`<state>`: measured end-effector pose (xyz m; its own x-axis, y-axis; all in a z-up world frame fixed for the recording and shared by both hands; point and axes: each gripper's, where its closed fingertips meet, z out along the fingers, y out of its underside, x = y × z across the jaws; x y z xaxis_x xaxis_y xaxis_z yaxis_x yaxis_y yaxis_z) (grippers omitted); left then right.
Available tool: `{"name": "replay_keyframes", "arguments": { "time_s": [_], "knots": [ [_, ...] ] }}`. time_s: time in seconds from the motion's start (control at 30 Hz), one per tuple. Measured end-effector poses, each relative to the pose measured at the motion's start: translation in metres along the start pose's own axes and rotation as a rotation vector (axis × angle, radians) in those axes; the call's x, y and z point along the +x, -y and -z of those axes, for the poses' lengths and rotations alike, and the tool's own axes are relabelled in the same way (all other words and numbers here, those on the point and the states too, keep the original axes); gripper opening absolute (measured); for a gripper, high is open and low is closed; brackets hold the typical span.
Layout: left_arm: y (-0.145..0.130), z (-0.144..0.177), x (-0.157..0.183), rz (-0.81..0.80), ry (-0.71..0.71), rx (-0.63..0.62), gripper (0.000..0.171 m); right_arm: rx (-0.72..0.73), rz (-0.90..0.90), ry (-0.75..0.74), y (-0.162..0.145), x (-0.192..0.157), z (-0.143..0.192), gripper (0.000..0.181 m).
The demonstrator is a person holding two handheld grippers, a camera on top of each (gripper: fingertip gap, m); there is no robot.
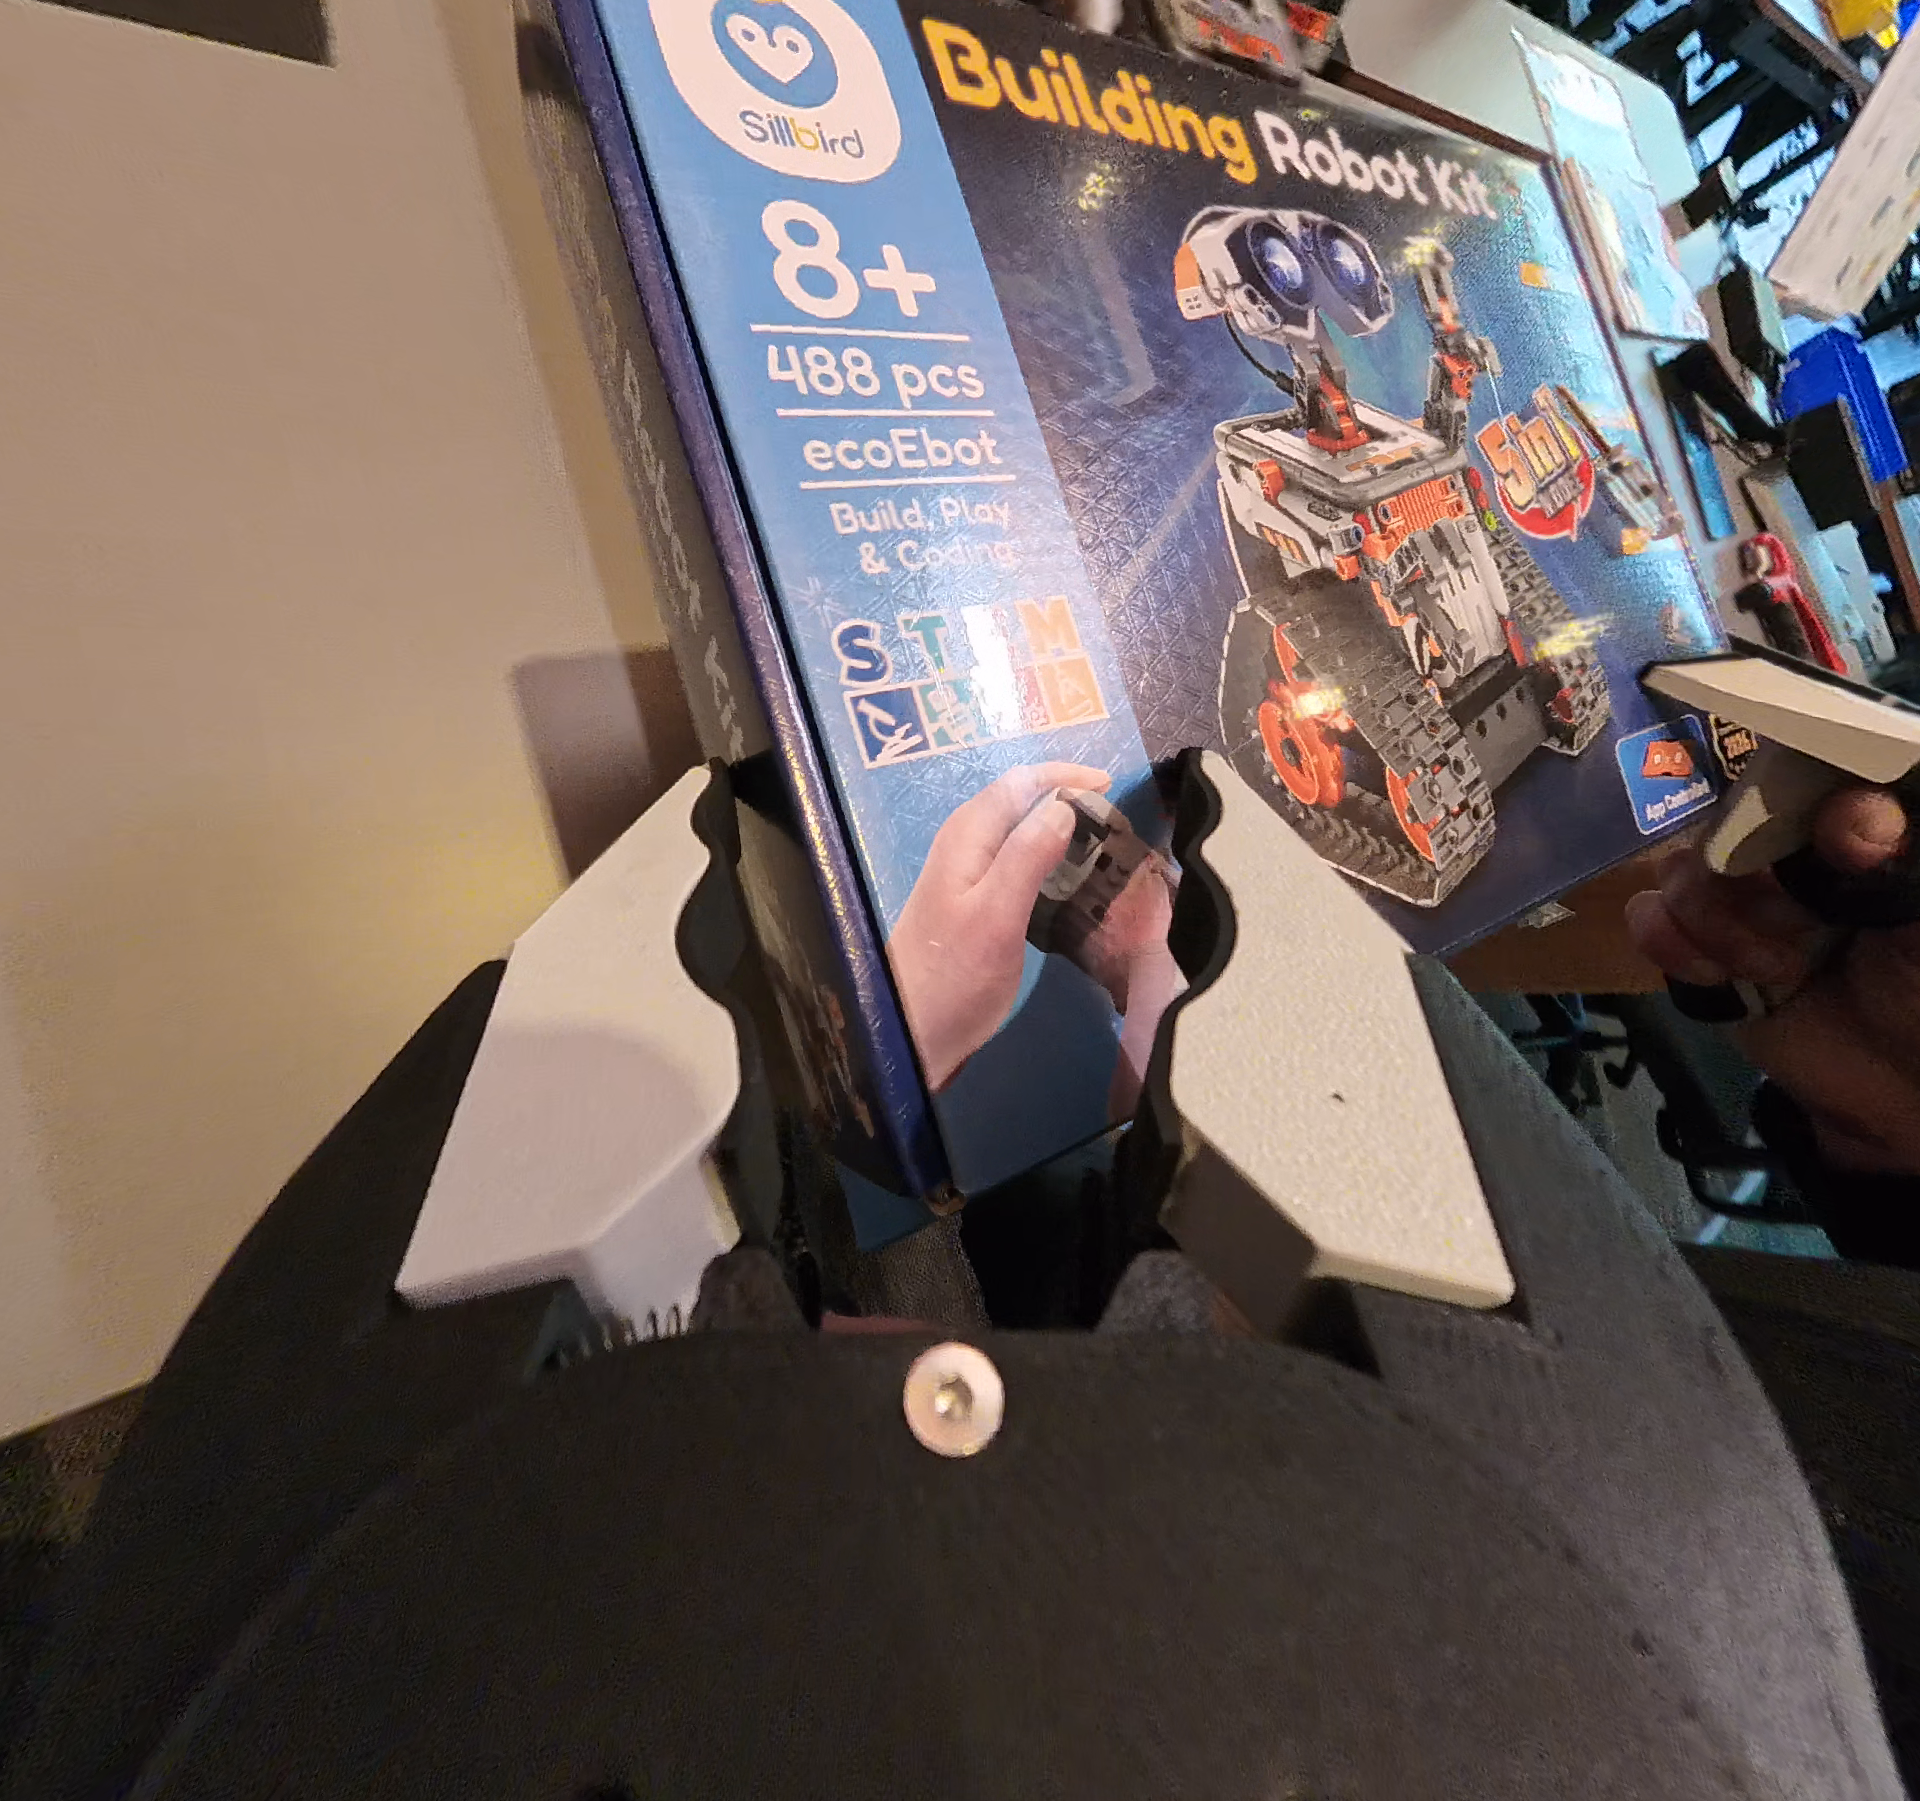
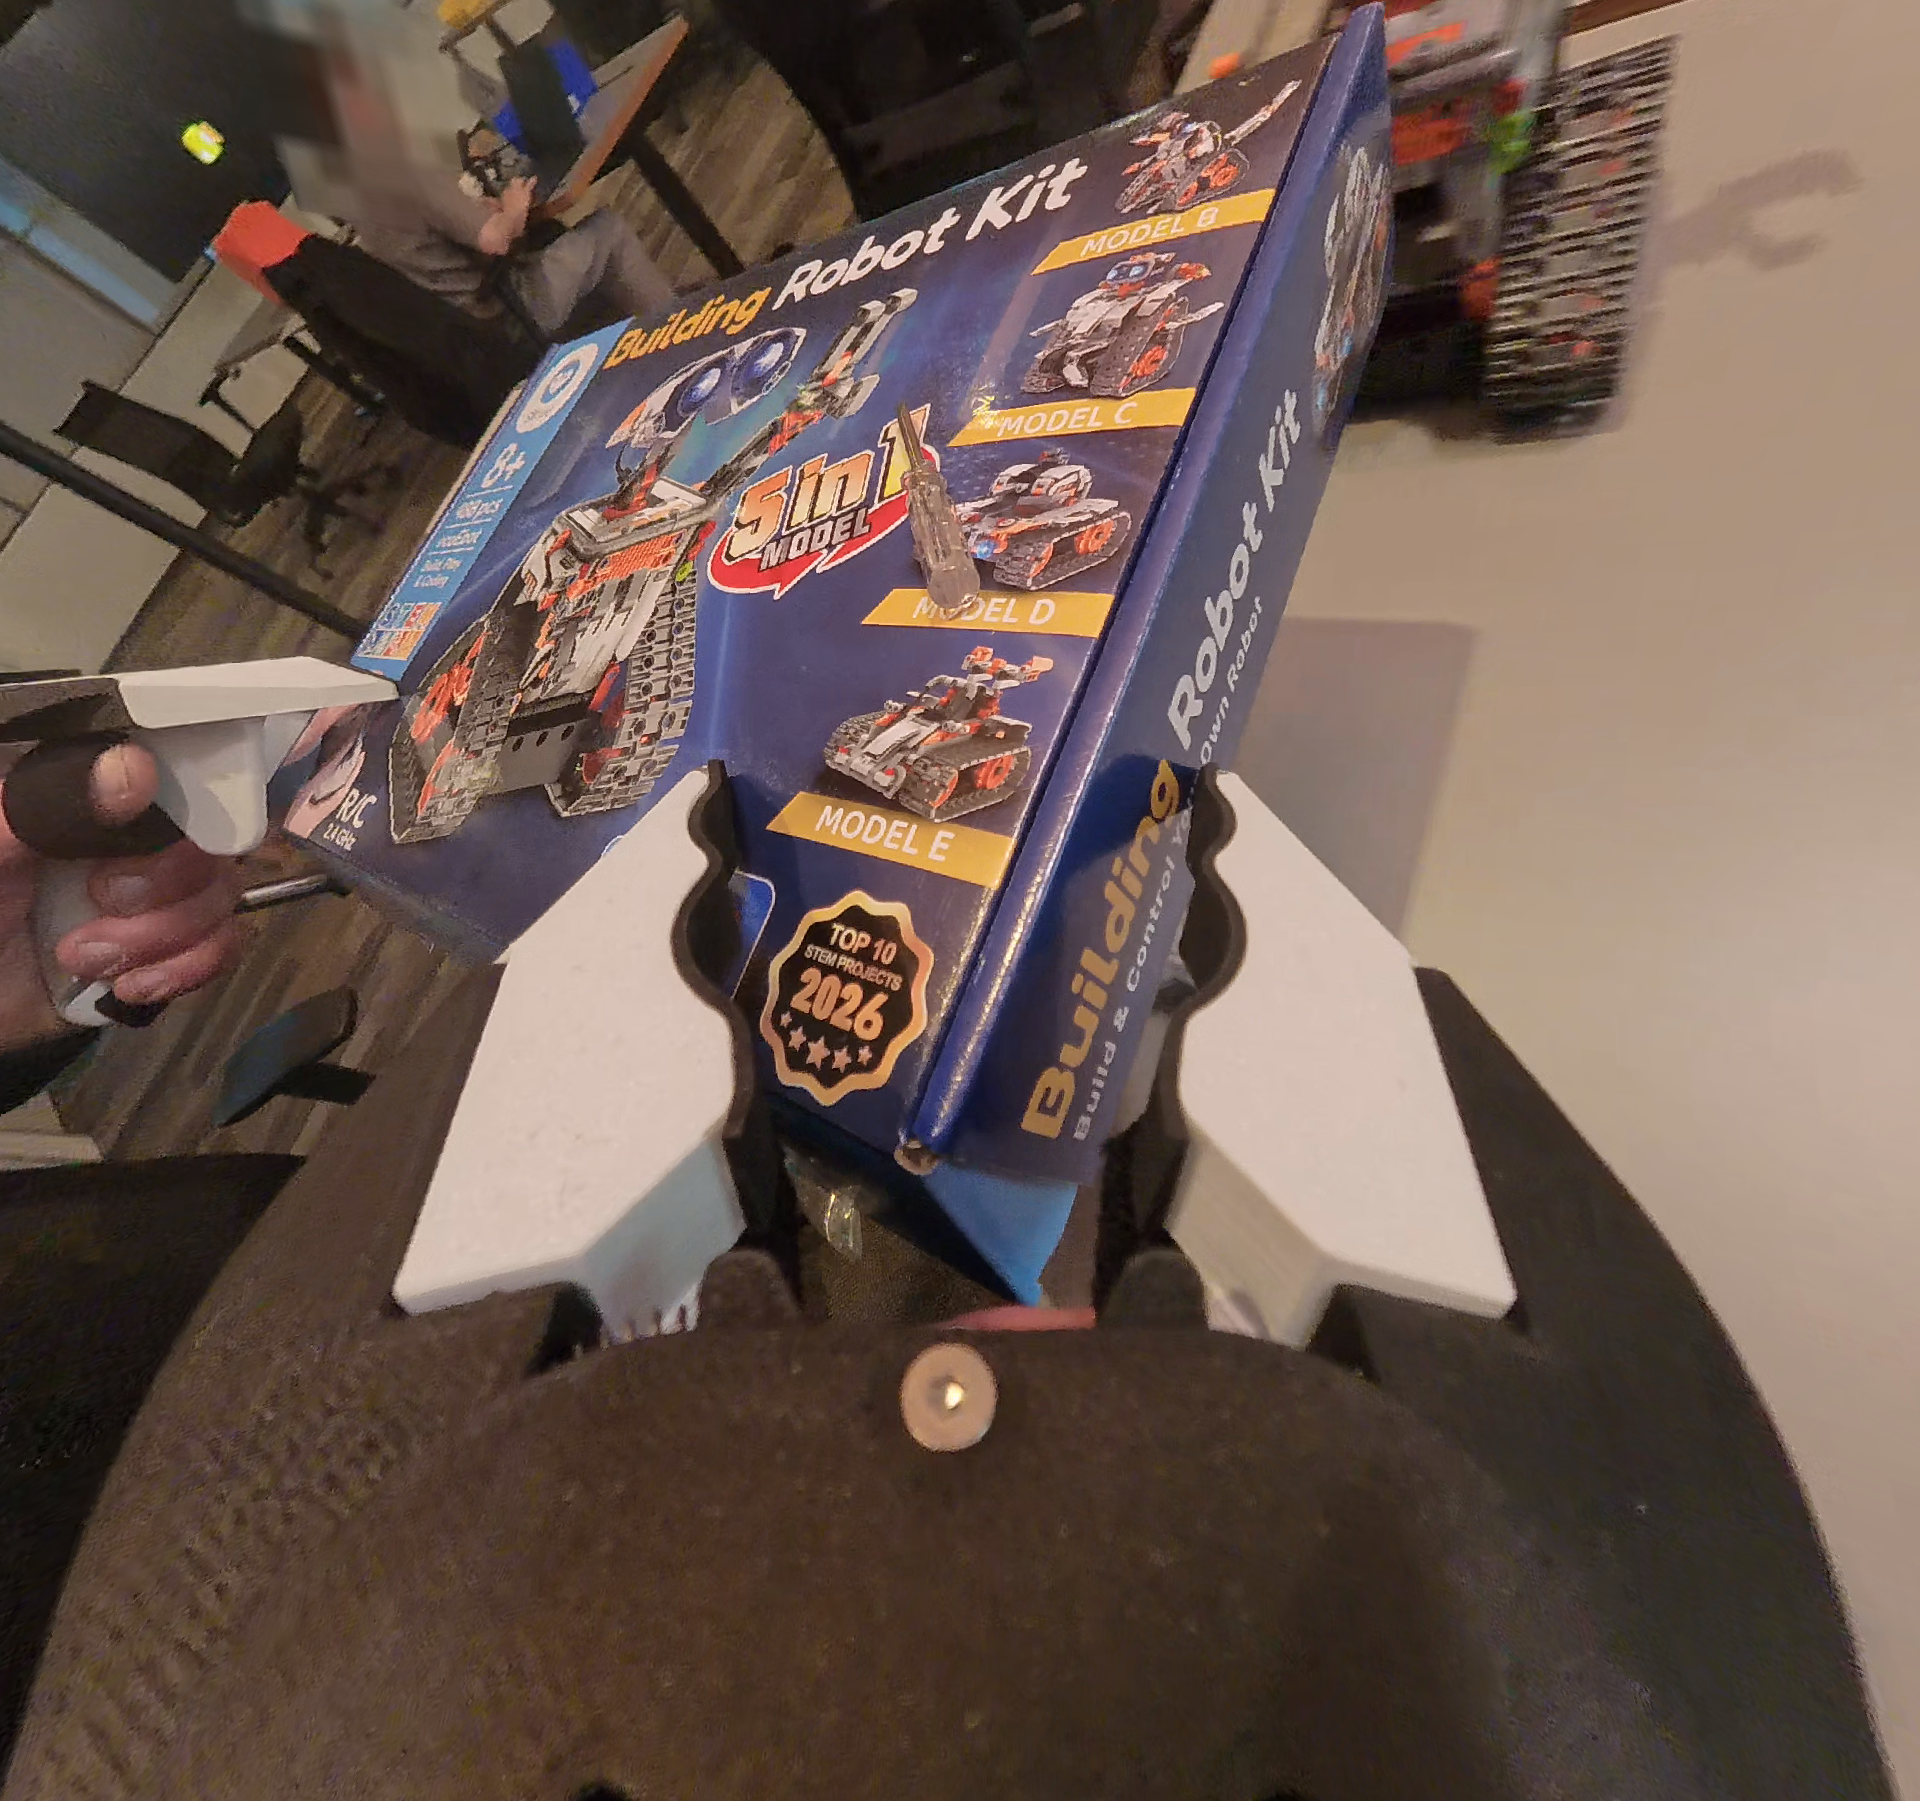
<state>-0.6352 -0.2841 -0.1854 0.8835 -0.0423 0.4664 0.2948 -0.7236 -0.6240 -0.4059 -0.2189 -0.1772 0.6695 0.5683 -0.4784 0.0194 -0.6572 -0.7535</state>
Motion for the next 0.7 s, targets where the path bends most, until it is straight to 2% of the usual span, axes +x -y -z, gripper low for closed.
{"name": "replay_keyframes", "arguments": {
  "time_s": [0.43,0.7],
  "knots": [
    [-0.023,0.100,-0.131,0.120,0.197,0.131,0.082,-0.094,0.058,0.208,-0.042,-0.115,-0.116,0.086],
    [-0.046,0.139,-0.213,0.196,0.295,0.192,0.083,-0.136,0.096,0.303,-0.076,-0.174,-0.190,0.087]
  ]
}}
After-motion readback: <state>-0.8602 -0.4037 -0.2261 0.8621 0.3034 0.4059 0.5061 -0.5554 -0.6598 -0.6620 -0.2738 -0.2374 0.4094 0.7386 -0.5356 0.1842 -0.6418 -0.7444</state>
